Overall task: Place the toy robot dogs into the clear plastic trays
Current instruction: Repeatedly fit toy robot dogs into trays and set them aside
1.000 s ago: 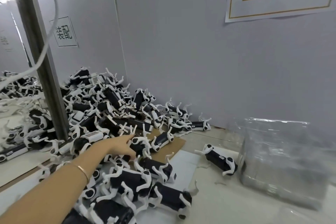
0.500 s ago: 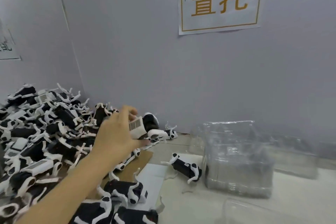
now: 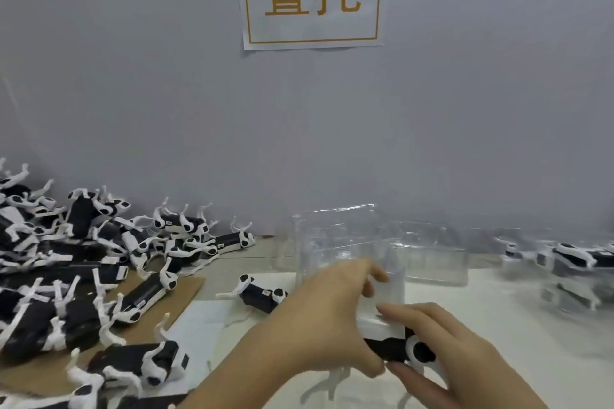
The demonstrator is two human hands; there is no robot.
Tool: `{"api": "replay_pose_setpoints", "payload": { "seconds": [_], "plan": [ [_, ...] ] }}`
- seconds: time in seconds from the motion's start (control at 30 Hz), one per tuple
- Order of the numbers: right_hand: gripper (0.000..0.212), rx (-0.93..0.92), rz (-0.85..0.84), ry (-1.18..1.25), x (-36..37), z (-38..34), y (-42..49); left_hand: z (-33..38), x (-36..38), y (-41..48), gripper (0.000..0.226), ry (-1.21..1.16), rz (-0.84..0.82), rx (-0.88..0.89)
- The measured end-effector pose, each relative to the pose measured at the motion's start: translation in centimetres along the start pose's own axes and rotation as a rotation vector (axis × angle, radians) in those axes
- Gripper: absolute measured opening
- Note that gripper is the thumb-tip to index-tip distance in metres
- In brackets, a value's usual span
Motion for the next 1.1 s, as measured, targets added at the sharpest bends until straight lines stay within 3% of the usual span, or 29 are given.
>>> {"api": "replay_pose_setpoints", "payload": {
  "seconds": [0.1, 0.17, 0.23, 0.33, 0.4, 0.53, 0.6, 0.7, 0.8, 0.9, 1.1],
  "plan": [
    [0.04, 0.077, 0.12, -0.059, -1.2, 1.8, -0.6, -1.6, -0.6, -1.3, 0.078, -0.3, 0.166, 0.001],
    [0.035, 0.383, 0.241, 0.172, -2.4, 2.8, -0.7, -3.4, -0.1, -2.9, 0.076, -0.467, 0.203, -0.086],
    [0.036, 0.675, 0.366, 0.474, -3.1, 4.5, -0.9, -5.0, 1.3, -4.7, 0.072, -0.458, 0.028, -0.138],
    [0.04, 0.841, 0.493, 0.688, -4.0, 6.2, -1.0, -6.3, 2.9, -7.2, 0.058, -0.213, -0.216, -0.083],
    [0.04, 0.874, 0.513, 0.777, -4.1, 6.2, -1.2, -6.4, 3.4, -8.0, 0.061, -0.108, -0.222, -0.103],
    [0.04, 0.911, 0.53, 0.708, -4.2, 6.0, -1.8, -5.3, 4.9, -9.2, 0.103, 0.447, -0.181, 0.039],
    [0.042, 0.928, 0.536, 0.697, -4.2, 6.3, -2.0, -3.8, 5.2, -9.8, 0.096, 0.436, -0.124, 0.077],
    [0.047, 0.943, 0.556, 0.722, -4.2, 6.6, -2.3, -4.0, 3.6, -10.2, 0.085, 0.31, 0.159, 0.241],
    [0.047, 0.945, 0.551, 0.732, -4.0, 6.8, -2.5, -6.3, 2.8, -10.1, 0.057, 0.077, 0.052, 0.211],
    [0.047, 0.938, 0.515, 0.738, -3.8, 7.0, -2.8, -8.0, 4.7, -9.4, 0.049, 0.122, -0.034, 0.324],
    [0.05, 0.907, 0.406, 0.749, -3.0, 6.7, -3.0, -6.3, 7.4, -9.0, 0.045, 0.205, 0.32, 0.715]
  ]
}}
Point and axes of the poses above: each hand's wrist, its own y-axis towards the middle knuckle, its own x-axis out of the palm, z = x × y, the point moved 1 cm from there along y, towards the middle knuckle, and after that the axes turned 12 degrees about z, right-handed, at the moved point
